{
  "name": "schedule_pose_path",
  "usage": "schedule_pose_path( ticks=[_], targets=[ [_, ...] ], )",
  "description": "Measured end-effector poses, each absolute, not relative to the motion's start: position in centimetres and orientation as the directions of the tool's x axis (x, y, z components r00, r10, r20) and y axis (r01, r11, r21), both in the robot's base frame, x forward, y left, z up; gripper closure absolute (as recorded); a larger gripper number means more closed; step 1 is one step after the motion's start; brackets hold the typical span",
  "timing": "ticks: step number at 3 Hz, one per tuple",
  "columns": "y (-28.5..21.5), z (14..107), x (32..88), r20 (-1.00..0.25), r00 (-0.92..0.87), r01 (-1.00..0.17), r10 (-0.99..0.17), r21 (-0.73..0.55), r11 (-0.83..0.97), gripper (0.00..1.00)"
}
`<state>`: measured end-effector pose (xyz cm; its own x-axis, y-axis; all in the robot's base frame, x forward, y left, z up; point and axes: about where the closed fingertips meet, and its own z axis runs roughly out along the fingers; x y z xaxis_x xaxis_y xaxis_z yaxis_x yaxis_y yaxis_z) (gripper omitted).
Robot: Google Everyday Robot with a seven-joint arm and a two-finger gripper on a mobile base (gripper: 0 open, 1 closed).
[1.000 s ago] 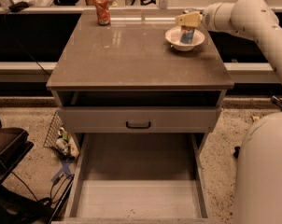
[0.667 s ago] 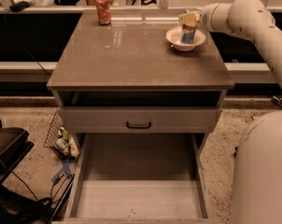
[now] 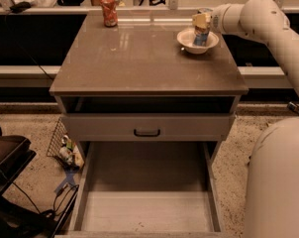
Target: Pick redbull can from paper bowl and place on counter
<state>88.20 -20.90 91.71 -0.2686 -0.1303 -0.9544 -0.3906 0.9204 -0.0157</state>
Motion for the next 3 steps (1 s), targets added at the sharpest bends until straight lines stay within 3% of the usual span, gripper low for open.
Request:
schedule_pose_path(
  ticks=[1,3],
  targets=[
    [-20.2,92.1,88.3,-0.955,-0.262,-0.404,-0.139,-0.023,0.914,1.0],
    [-12.4,101.0,86.4,-0.964,-0.164,-0.534,-0.211,-0.093,0.841,1.0]
  ],
)
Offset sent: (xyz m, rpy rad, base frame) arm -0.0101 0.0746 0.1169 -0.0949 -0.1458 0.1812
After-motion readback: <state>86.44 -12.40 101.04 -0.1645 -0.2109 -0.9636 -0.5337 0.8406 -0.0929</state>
